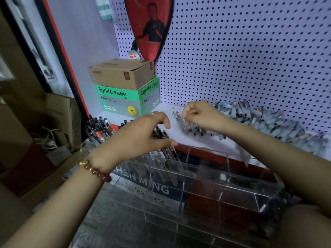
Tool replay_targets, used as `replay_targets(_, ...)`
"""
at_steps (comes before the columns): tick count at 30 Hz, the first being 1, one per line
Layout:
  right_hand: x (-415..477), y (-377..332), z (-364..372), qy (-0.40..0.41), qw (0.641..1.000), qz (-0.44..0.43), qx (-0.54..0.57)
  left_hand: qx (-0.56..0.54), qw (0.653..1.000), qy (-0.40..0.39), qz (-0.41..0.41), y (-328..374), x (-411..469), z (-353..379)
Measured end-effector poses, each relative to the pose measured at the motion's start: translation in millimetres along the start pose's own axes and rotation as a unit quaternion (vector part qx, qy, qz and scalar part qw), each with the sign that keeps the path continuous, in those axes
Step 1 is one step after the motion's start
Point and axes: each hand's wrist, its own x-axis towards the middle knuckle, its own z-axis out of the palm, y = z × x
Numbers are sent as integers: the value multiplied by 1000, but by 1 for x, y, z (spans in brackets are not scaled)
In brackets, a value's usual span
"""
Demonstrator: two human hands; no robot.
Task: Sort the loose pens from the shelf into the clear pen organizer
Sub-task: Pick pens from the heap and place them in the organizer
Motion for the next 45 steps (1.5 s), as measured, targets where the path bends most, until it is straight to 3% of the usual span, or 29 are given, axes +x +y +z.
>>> replay_targets(4,42,30,-4,-59,992,81,-79,-29,998,49,9,-10,5,-5)
replay_targets(6,54,37,3,-81,985,74,-132,-26,997,72,16,-16,8,-5)
replay_targets(11,75,41,29,-51,944,53,-321,-39,992,123,17,-26,17,-6)
replay_targets(13,78,40,34,-24,937,55,-343,-50,989,135,11,-26,20,-6)
replay_targets(19,83,43,33,-13,960,90,-264,-73,983,167,-2,-27,27,-5)
replay_targets(25,95,36,4,51,987,147,-46,-118,975,187,-12,-30,34,-2)
replay_targets(27,91,18,-12,1,988,137,69,-157,970,186,-20,-32,36,-1)
replay_targets(30,73,-16,-28,-152,967,56,195,-213,959,185,-32,-34,37,0)
replay_targets(35,58,-49,-19,-287,933,-74,202,-304,930,204,10,-22,39,-4)
replay_targets(39,59,-53,-12,-331,915,-119,198,-401,875,268,-51,-17,39,-9)
replay_targets(42,68,-32,-5,-241,951,-73,178,-403,859,305,-87,-22,37,-10)
replay_targets(45,80,7,9,-150,988,-16,14,-416,850,313,-86,-20,34,-13)
